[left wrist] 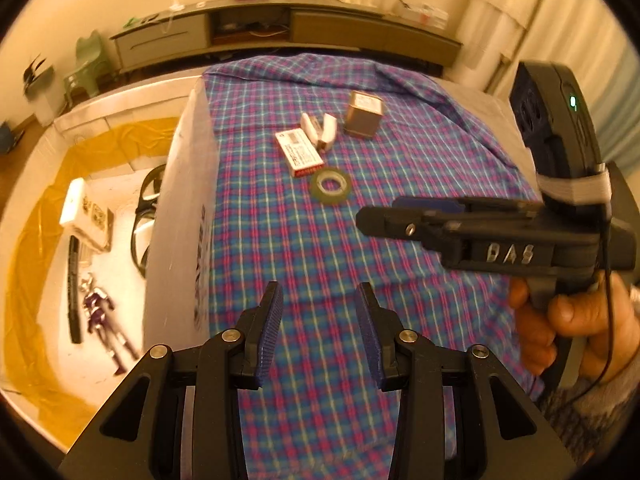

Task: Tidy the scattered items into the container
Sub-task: 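Withdraw both tools from the box back toward the cloth, then grasp the white staples box with the left tool while the right tool grasps the green tape roll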

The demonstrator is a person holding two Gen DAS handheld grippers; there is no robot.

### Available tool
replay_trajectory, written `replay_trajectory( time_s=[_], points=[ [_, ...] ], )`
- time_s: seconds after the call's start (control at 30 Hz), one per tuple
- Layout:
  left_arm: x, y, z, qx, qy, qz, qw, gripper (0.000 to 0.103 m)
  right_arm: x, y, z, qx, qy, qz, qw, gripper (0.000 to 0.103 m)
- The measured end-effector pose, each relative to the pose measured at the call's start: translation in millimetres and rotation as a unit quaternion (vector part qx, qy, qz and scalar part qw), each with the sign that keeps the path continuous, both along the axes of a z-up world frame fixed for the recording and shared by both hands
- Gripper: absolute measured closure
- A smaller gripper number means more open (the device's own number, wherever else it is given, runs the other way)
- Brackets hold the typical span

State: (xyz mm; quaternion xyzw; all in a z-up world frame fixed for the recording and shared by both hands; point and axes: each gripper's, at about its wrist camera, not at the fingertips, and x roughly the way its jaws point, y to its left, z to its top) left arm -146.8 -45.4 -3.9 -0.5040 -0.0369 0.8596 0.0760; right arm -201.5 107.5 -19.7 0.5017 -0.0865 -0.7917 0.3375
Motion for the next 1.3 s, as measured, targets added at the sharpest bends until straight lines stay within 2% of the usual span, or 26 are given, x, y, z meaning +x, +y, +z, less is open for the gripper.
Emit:
replay_trajectory(
  time_s=[0.17, 0.3, 0.43, 0.47, 0.5, 0.57, 0.67, 0.77, 0.9, 1.0, 1.17, 1.2, 1.27, 1.3],
  points=[
    [-28, -12, -2, 0.027, 0.011, 0.045, 0.9986, 0.063, -31, -19, -17, 0.058, 0.032, 0.007, 0.998, 0.037],
    [-56, -18, -3, 0.046, 0.017, 0.079, 0.9957, 0.058, -50, -36, -34, 0.104, 0.055, 0.022, 0.993, 0.032],
    [-84, -12, -9, 0.056, 0.009, 0.086, 0.9947, 0.056, -63, -47, -49, 0.150, 0.078, 0.029, 0.985, 0.032],
    [-92, -8, -12, 0.053, 0.005, 0.084, 0.9950, 0.056, -64, -47, -52, 0.156, 0.082, 0.032, 0.984, 0.038],
    [-99, -4, -15, 0.049, 0.002, 0.084, 0.9953, 0.056, -65, -46, -54, 0.162, 0.083, 0.034, 0.983, 0.054],
    [-114, 3, -24, 0.043, -0.010, 0.076, 0.9961, 0.055, -65, -38, -56, 0.162, 0.086, 0.036, 0.982, 0.054],
    [-134, 13, -44, 0.014, -0.028, 0.080, 0.9963, 0.055, -63, -16, -54, 0.157, 0.084, 0.030, 0.984, 0.054],
    [-152, 20, -64, -0.009, -0.043, 0.083, 0.9956, 0.055, -66, 5, -49, 0.138, 0.063, 0.028, 0.988, 0.054],
    [-167, 20, -78, -0.008, -0.052, 0.092, 0.9944, 0.055, -62, 24, -38, 0.130, 0.055, 0.040, 0.989, 0.054],
    [-175, 21, -84, -0.006, -0.055, 0.104, 0.9930, 0.051, -59, 33, -33, 0.109, 0.049, 0.038, 0.992, 0.054],
    [-181, 34, -89, -0.046, -0.032, 0.097, 0.9937, 0.048, -59, 26, -32, 0.094, 0.045, 0.052, 0.993, 0.054],
    [-180, 35, -89, -0.048, -0.027, 0.096, 0.9939, 0.049, -58, 25, -32, 0.093, 0.045, 0.054, 0.993, 0.054],
    [-178, 35, -88, -0.049, -0.021, 0.091, 0.9944, 0.061, -58, 25, -30, 0.089, 0.047, 0.055, 0.993, 0.054],
    [-176, 36, -87, -0.051, -0.019, 0.089, 0.9945, 0.062, -56, 25, -28, 0.087, 0.047, 0.055, 0.994, 0.054]
  ],
)
